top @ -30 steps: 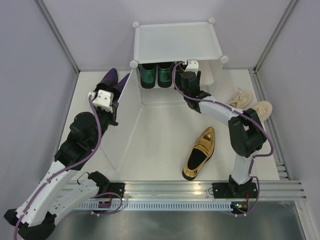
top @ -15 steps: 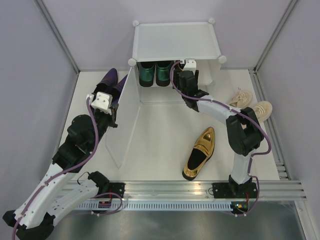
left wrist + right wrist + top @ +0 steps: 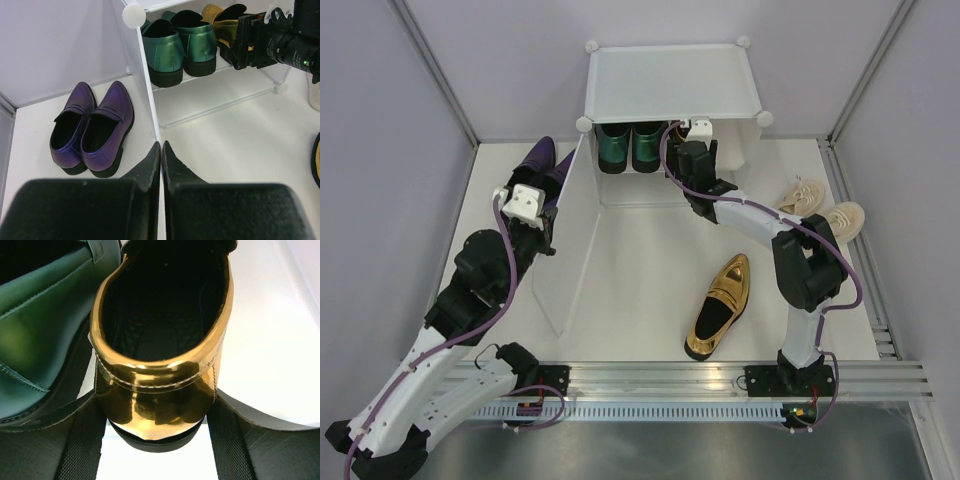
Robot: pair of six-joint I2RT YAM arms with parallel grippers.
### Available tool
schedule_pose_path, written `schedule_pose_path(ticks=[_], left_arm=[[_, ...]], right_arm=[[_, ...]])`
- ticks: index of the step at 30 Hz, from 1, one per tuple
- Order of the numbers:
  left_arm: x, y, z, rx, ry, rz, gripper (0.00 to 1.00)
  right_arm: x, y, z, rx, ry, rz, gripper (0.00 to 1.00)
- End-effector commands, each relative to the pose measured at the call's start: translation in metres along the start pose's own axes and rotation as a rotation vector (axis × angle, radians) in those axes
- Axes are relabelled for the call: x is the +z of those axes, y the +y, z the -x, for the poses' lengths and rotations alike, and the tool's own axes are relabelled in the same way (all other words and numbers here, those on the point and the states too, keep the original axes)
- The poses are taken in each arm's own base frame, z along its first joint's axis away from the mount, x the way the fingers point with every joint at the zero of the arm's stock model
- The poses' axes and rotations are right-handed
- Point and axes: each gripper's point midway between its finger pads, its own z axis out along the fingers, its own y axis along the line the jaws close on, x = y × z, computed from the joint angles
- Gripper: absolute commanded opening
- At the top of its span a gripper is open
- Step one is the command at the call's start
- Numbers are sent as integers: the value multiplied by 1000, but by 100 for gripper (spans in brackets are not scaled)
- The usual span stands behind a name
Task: Place and organize the shoes in the shoe cabinet
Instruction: Place the shoe in the shoe cabinet.
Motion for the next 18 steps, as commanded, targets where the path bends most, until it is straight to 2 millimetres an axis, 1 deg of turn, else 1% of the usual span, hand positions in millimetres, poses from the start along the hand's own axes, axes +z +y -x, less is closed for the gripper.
schedule_pose_path(ticks=[1,10,18], left_arm=[[-4,-9,-41,59,135,-51,2],[-5,-9,-40,56,127,-54,2],[-6,-10,-41,57,126,-55,2]], right_arm=[[-3,22,58,86,-118,121,74],[-8,22,67,106,-122,122,88],[-14,16,77,112,-130,105,92]])
